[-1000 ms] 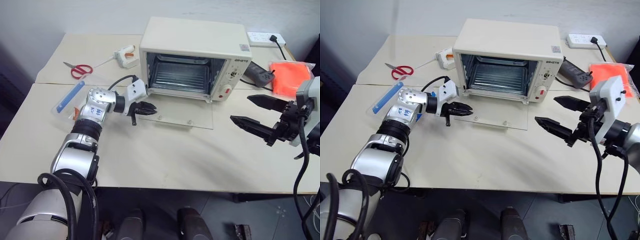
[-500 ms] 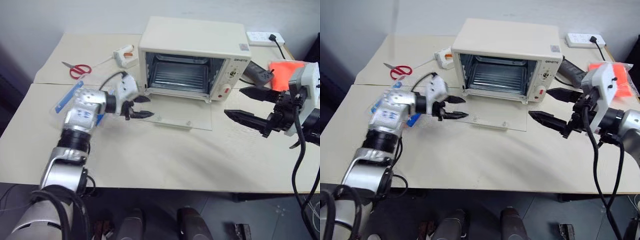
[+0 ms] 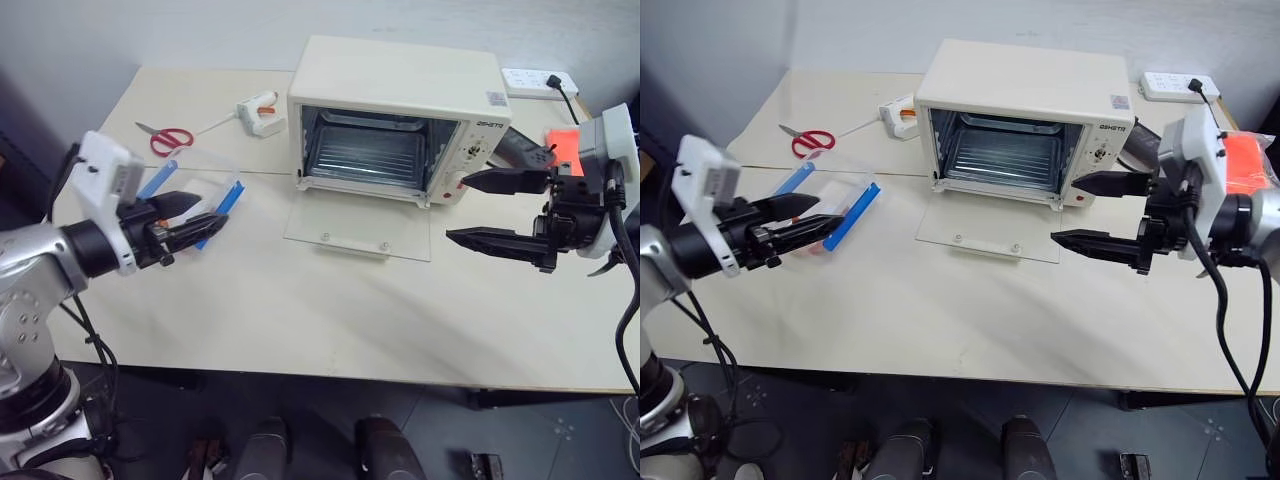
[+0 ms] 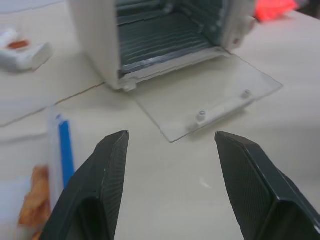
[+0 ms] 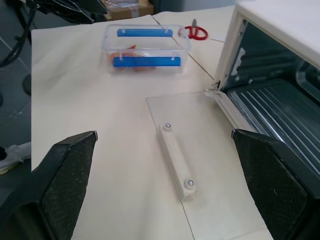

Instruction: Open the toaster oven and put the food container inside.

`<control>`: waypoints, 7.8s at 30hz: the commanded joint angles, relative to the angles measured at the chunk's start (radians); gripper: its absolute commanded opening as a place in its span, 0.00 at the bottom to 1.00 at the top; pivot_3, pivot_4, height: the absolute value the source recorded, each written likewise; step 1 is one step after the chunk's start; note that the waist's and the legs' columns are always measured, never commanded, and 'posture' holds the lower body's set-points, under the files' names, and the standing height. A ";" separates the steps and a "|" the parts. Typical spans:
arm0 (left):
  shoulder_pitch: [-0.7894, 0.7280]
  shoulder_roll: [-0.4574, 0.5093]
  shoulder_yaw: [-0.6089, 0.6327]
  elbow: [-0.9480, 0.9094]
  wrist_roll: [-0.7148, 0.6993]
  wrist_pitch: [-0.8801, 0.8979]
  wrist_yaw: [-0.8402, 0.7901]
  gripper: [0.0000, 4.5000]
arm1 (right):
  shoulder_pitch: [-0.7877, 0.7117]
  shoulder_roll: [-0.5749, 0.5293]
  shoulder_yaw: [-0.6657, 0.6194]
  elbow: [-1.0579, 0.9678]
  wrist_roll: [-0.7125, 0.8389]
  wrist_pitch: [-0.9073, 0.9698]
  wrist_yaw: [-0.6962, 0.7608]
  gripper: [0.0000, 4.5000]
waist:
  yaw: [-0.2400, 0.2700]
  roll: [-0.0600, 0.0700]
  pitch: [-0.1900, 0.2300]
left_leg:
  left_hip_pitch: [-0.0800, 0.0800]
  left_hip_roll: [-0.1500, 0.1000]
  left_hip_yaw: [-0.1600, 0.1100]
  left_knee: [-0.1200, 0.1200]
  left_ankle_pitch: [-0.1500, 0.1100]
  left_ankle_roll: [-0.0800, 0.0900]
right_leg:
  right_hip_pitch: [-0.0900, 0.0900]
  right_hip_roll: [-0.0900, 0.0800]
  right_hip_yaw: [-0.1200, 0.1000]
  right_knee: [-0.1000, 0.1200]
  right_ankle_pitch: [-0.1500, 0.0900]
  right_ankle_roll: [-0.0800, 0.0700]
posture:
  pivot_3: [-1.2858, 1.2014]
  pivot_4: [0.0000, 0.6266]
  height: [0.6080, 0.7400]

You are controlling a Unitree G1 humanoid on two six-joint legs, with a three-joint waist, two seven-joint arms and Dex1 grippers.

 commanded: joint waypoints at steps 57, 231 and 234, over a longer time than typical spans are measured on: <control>-0.488 0.024 -0.192 0.761 0.201 0.045 0.426 0.00 | 0.155 -0.007 -0.148 -0.056 -0.009 -0.035 -0.069 1.00 | 0.049 -0.011 0.001 | -0.003 -0.001 0.003 -0.001 0.000 -0.002 | -0.003 -0.002 0.000 -0.006 0.005 0.003 | 0.52 0.24 1.00; -0.191 0.363 -0.350 0.548 -0.210 -0.708 -0.402 1.00 | 0.433 0.485 0.055 -0.047 -0.482 -0.218 -0.467 0.82 | -0.008 -0.009 0.000 | 0.011 -0.002 0.017 -0.005 0.001 0.005 | 0.000 -0.017 -0.028 0.000 0.009 -0.001 | 0.52 0.24 1.00; -0.206 0.355 -0.356 0.558 -0.219 -0.713 -0.385 1.00 | 0.447 0.501 0.065 -0.068 -0.468 -0.214 -0.468 0.65 | -0.007 -0.009 0.000 | 0.011 -0.002 0.017 -0.005 0.001 0.005 | 0.000 -0.017 -0.028 0.000 0.009 -0.001 | 0.52 0.24 1.00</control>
